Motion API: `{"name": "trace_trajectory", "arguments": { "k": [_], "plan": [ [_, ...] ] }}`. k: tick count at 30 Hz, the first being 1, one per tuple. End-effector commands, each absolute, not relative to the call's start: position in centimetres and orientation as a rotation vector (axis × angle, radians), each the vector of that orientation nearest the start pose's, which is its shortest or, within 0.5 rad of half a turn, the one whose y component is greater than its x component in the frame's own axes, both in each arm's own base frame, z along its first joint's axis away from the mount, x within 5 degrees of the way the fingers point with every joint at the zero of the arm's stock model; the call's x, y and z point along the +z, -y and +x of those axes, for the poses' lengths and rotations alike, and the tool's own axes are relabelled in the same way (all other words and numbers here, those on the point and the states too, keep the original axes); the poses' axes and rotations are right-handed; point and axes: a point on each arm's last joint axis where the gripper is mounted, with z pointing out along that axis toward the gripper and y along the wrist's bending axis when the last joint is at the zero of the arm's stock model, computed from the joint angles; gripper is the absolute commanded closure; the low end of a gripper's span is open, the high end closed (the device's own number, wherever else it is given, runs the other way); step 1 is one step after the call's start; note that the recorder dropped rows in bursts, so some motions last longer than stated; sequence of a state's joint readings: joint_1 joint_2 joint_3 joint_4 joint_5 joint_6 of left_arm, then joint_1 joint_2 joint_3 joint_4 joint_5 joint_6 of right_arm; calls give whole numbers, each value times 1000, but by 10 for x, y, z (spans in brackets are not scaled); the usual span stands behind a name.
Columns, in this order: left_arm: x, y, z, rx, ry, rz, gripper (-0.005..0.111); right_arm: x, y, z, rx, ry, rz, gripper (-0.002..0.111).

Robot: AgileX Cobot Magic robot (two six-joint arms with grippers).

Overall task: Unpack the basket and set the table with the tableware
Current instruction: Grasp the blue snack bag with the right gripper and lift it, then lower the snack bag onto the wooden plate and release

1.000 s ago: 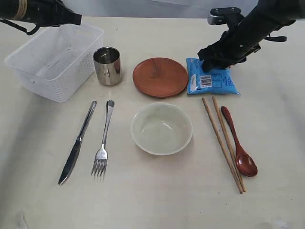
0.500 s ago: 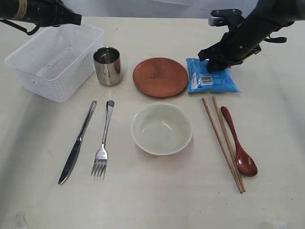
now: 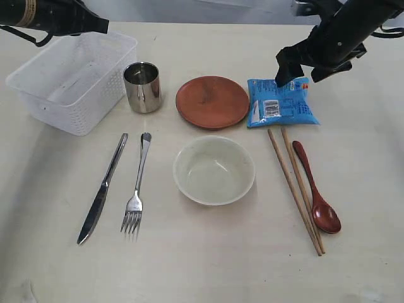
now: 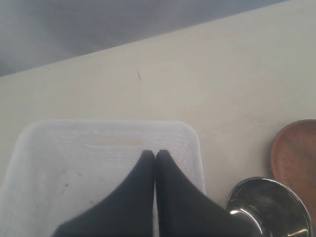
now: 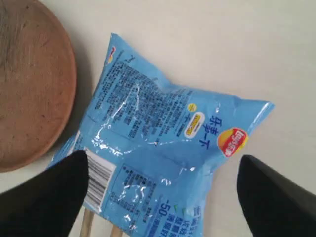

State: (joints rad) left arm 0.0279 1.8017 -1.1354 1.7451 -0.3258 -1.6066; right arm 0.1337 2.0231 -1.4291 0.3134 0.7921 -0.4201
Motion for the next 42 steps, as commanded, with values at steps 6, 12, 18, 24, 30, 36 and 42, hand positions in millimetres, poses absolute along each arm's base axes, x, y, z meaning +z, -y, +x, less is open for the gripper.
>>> {"name": "trace_trajectory", "arguments": {
  "k": [6,12,18,24,30,36,42],
  "plan": [
    [224,20,394,-272,-2147,305,106,132,-72,408,323,-2914,-453,49],
    [224,20,394,-272,-2147,305,106,117,-72,409,323,-2942,-450,50],
    [224,20,394,-274,-2147,307,106,116,-72,410,322,-2941,-436,67],
    [224,20,394,-273,-2147,309,106,123,-72,411,317,-2918,-428,108],
    [224,20,394,-276,-2147,307,106,156,-72,410,309,-2837,-423,109],
    [224,20,394,-276,-2147,307,106,202,-83,404,372,-2698,-425,109],
    [224,20,394,-276,-2147,307,106,212,-128,401,570,-2537,-546,109]
  ]
}}
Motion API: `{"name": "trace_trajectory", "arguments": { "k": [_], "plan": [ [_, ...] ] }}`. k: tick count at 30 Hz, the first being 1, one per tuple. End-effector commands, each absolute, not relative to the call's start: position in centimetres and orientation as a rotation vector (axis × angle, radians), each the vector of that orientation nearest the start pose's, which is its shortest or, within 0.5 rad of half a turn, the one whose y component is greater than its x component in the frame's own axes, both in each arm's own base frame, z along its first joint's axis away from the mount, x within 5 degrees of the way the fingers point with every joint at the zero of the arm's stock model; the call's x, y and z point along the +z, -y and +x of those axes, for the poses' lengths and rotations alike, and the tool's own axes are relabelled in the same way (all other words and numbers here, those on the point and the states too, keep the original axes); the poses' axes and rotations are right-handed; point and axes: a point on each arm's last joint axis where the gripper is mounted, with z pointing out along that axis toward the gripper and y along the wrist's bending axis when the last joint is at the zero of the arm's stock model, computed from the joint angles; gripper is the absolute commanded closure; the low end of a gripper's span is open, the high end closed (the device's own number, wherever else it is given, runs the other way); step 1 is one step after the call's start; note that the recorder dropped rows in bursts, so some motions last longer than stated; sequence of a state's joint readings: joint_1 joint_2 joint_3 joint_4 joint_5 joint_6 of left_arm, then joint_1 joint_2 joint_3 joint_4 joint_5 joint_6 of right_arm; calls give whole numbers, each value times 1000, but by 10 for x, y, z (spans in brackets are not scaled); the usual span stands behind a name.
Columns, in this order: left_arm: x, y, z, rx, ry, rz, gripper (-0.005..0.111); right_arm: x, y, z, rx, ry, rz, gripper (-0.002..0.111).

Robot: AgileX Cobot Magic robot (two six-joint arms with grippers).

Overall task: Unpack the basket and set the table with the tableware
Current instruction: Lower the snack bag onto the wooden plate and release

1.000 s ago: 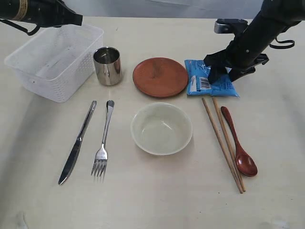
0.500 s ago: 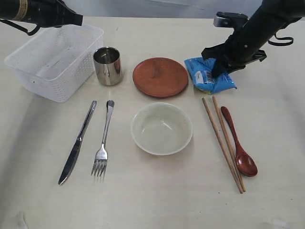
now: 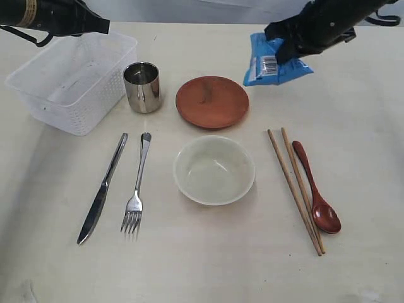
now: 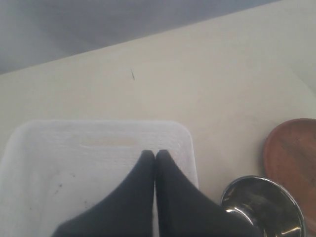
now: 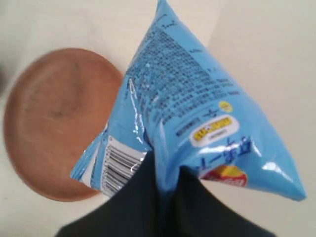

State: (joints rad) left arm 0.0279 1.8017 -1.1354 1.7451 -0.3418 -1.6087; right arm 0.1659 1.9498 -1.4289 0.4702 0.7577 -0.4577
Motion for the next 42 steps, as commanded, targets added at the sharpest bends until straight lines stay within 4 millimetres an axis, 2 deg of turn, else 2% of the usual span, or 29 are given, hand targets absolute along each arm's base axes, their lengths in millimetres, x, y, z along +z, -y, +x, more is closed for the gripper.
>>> {"name": "trace_trajectory", "arguments": {
  "k": [1,4,7,9,10,12,13,15,17,22,28,34,39,42],
  "plan": [
    [224,20,394,-276,-2147,307,106,211,-135,400,584,-2527,-562,109],
    [224,20,394,-276,-2147,307,106,192,-164,396,605,-2539,-627,109],
    [224,20,394,-276,-2147,307,106,167,-175,395,630,-2594,-642,108],
    [224,20,394,-279,-2148,302,106,160,-177,395,670,-2602,-648,107],
    [224,20,394,-279,-2148,302,106,159,-178,395,685,-2597,-662,102],
    [224,20,394,-279,-2148,302,106,159,-181,394,724,-2586,-669,82],
    [224,20,394,-279,-2148,302,106,158,-181,394,727,-2588,-682,68],
    [224,20,394,-279,-2148,302,106,157,-183,392,732,-2595,-700,55],
    [224,20,394,-279,-2148,302,106,156,-183,390,741,-2607,-719,51],
    [224,20,394,-279,-2148,302,106,159,-183,388,753,-2610,-737,51],
    [224,20,394,-279,-2148,302,106,150,-185,388,773,-2633,-732,51],
    [224,20,394,-279,-2148,302,106,152,-188,383,829,-2643,-831,51],
    [224,20,393,-280,-2148,306,106,159,-182,390,790,-2631,-826,51],
    [225,22,393,-302,-2147,318,106,165,-173,396,708,-2655,-821,48]
  ]
}}
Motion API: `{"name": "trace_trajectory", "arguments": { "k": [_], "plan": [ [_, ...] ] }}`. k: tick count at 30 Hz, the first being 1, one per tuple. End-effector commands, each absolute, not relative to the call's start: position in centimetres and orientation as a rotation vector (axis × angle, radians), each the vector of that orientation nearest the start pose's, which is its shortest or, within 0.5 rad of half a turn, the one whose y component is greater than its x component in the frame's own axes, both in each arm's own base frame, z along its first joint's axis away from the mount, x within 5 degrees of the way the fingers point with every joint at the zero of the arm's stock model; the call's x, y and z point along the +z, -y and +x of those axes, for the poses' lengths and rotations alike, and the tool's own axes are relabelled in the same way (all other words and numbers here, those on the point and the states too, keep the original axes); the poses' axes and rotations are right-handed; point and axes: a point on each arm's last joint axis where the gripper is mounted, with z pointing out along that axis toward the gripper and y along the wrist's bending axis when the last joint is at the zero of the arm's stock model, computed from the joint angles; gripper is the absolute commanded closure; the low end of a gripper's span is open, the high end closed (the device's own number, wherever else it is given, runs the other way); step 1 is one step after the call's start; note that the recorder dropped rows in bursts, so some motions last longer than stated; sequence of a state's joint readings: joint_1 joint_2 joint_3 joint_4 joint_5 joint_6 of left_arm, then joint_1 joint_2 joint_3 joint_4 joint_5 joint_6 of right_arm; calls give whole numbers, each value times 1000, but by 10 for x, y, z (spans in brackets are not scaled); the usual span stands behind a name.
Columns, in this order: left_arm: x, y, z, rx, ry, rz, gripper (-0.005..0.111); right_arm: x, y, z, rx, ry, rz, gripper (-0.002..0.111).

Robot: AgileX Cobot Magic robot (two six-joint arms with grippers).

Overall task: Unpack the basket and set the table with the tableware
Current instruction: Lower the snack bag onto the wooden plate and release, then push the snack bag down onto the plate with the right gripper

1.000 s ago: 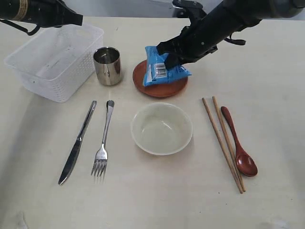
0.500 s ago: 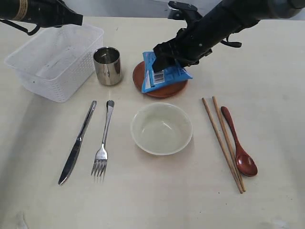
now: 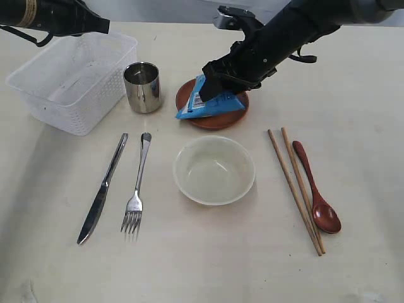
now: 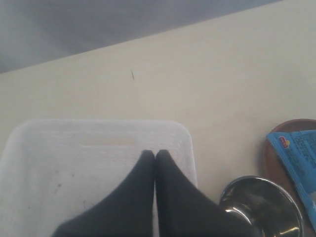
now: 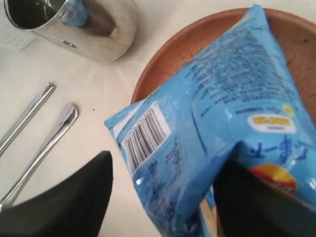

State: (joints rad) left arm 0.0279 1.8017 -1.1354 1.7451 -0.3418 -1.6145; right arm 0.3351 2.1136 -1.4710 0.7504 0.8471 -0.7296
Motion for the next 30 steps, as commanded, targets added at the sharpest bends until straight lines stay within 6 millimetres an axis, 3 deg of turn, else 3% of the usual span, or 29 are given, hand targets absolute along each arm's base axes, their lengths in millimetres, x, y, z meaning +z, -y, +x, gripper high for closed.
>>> {"name": "trace_trajectory", "arguments": {
  "k": [1,4,11,14,18,21,26,30],
  "plan": [
    [225,22,393,-305,-2147,319,106,168,-170,398,674,-2660,-816,45],
    [225,22,393,-305,-2147,319,106,176,-158,406,561,-2684,-777,39],
    [225,22,393,-303,-2147,318,106,196,-153,413,518,-2665,-753,41],
    [225,22,393,-303,-2147,318,106,209,-153,415,513,-2627,-752,56],
    [225,22,393,-301,-2146,321,106,222,-159,418,534,-2551,-705,85],
    [225,22,393,-301,-2146,321,106,220,-169,416,530,-2533,-738,108],
    [224,22,393,-299,-2146,319,106,202,-194,410,515,-2542,-824,109],
    [224,22,393,-299,-2146,319,106,179,-196,412,477,-2617,-802,109]
  ]
}}
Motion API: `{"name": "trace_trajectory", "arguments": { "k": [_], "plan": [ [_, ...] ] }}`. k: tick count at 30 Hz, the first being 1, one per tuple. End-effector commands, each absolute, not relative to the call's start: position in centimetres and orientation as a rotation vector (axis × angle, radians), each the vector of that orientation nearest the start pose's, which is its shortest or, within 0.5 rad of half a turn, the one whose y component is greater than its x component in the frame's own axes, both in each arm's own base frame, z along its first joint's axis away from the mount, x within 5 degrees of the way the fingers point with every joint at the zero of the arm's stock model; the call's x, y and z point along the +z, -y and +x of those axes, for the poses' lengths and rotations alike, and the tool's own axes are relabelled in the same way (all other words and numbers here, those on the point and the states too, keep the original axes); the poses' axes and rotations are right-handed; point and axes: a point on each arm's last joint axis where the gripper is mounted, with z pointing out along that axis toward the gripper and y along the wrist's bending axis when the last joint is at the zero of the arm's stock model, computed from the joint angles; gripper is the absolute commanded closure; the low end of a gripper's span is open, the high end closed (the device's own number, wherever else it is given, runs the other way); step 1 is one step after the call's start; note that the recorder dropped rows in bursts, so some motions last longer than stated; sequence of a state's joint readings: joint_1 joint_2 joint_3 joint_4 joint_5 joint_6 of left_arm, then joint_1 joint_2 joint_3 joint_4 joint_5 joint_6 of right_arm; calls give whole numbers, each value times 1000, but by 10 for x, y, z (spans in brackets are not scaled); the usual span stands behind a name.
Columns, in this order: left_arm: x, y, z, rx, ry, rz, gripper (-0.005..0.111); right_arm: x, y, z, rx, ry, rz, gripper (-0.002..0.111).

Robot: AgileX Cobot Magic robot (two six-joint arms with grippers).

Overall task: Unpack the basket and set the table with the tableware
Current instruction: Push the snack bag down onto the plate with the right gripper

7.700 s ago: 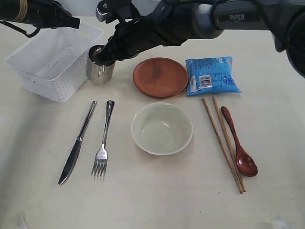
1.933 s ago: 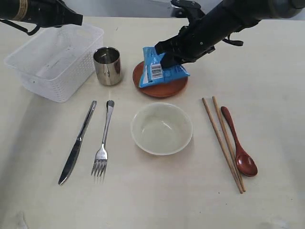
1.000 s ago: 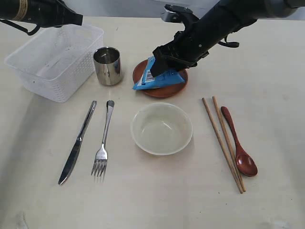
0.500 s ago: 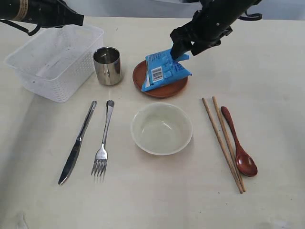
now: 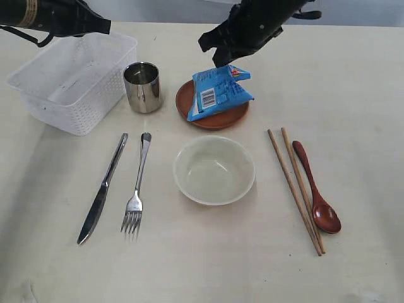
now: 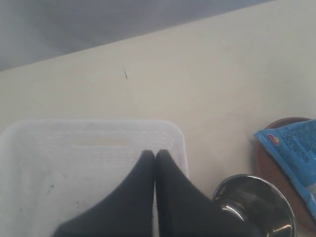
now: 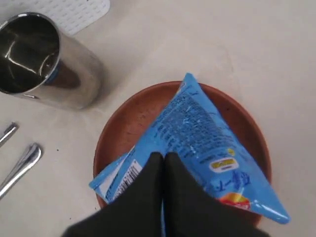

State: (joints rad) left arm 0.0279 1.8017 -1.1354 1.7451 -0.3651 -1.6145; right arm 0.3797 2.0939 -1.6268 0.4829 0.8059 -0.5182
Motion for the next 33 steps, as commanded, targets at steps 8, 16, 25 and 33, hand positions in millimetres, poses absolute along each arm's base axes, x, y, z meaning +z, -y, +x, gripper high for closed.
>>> {"name": "trace_trajectory", "arguments": {
  "k": [8,16,25,33],
  "plan": [
    [224,22,393,-299,-2146,319,106,139,-202,412,457,-2721,-803,109],
    [224,22,393,-299,-2146,319,106,137,-231,396,469,-2695,-923,109],
    [224,22,393,-299,-2146,321,106,174,-232,394,450,-2595,-932,109],
    [224,21,393,-290,-2146,317,106,168,-253,388,552,-2556,-931,109]
  ]
}}
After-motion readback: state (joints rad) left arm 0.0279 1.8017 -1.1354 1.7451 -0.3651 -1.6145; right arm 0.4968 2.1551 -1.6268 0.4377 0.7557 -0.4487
